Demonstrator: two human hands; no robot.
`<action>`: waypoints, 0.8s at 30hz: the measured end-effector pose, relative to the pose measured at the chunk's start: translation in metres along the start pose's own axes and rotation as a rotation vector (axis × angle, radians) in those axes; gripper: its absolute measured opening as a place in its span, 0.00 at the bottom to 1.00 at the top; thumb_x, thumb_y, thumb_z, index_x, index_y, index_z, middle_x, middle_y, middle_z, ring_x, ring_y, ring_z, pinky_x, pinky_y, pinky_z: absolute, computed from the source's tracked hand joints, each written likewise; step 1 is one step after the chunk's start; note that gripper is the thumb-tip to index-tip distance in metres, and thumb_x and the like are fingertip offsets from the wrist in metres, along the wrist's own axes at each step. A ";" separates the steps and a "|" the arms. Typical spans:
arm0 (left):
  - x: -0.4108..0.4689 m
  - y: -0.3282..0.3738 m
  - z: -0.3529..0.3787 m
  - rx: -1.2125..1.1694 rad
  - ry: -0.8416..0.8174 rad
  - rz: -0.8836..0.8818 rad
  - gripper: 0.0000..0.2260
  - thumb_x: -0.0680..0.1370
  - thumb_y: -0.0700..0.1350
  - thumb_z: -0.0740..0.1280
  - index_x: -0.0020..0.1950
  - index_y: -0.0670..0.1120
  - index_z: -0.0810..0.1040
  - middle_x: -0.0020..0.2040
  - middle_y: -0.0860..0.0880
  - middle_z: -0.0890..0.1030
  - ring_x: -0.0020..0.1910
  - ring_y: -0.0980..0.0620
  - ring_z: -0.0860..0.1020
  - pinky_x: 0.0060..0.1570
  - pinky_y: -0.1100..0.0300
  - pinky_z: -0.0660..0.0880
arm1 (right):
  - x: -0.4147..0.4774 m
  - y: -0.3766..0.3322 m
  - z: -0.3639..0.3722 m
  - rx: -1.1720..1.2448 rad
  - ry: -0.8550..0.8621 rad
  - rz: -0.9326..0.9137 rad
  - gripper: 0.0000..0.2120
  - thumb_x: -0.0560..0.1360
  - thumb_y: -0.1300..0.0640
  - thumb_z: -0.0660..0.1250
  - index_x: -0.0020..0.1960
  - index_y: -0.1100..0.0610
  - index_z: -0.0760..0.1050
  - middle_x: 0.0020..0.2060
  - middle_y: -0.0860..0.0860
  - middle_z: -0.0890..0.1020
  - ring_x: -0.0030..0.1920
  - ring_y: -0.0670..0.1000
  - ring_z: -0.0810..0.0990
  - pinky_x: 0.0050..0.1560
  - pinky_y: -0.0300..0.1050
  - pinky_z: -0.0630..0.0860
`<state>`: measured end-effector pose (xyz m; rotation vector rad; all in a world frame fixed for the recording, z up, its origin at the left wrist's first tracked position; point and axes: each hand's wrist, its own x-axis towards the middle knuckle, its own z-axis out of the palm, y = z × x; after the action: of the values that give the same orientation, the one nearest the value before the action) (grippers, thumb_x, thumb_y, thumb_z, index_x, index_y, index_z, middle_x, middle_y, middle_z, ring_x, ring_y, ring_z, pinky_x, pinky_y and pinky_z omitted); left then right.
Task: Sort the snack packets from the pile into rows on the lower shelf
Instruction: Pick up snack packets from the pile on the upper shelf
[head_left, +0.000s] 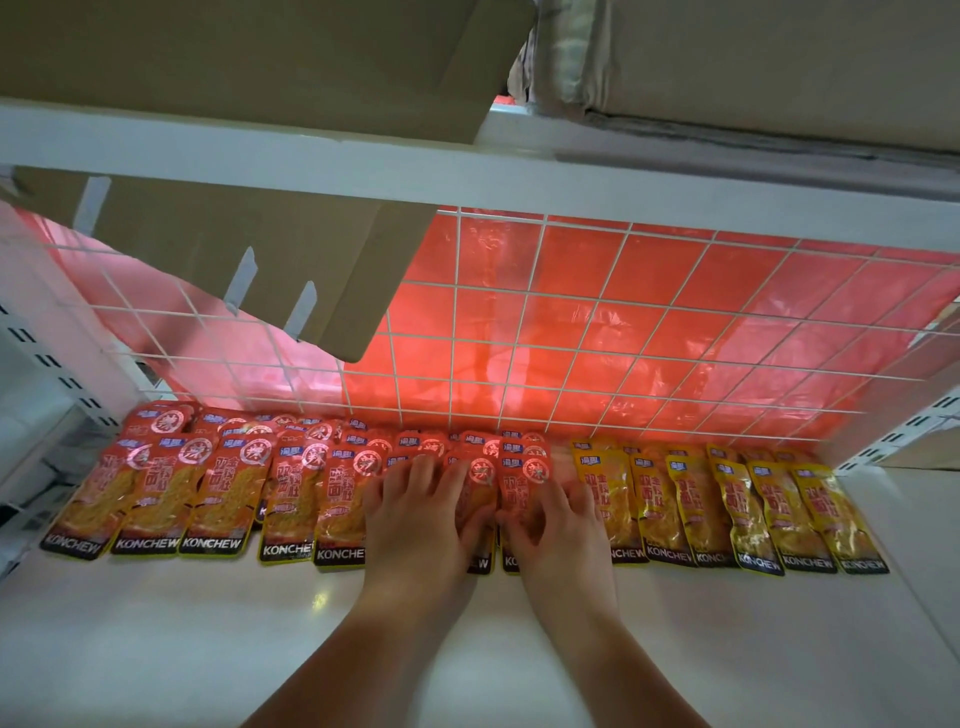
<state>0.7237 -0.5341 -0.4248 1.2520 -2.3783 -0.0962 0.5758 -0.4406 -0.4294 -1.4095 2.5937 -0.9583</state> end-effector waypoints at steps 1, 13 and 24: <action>0.000 0.000 0.000 0.003 0.002 0.003 0.22 0.78 0.66 0.62 0.69 0.57 0.74 0.63 0.53 0.73 0.62 0.44 0.71 0.62 0.43 0.65 | 0.000 0.000 0.000 0.001 -0.002 0.002 0.16 0.73 0.37 0.70 0.52 0.45 0.71 0.48 0.46 0.71 0.45 0.51 0.74 0.43 0.45 0.74; 0.009 -0.001 -0.006 -0.027 -0.029 0.083 0.20 0.78 0.64 0.64 0.67 0.57 0.76 0.64 0.54 0.76 0.63 0.41 0.72 0.64 0.38 0.68 | 0.000 -0.002 -0.002 -0.003 0.004 0.001 0.18 0.73 0.34 0.66 0.53 0.46 0.73 0.47 0.46 0.71 0.44 0.51 0.73 0.43 0.46 0.75; 0.064 -0.004 -0.023 0.011 -0.264 0.284 0.33 0.75 0.71 0.54 0.78 0.62 0.66 0.76 0.60 0.69 0.72 0.46 0.66 0.64 0.44 0.65 | 0.001 -0.002 0.000 -0.017 0.009 0.004 0.21 0.73 0.34 0.66 0.57 0.47 0.74 0.48 0.46 0.71 0.45 0.50 0.72 0.44 0.46 0.74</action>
<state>0.7056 -0.5841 -0.3826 0.9414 -2.7608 -0.1690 0.5763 -0.4420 -0.4281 -1.4066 2.6162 -0.9467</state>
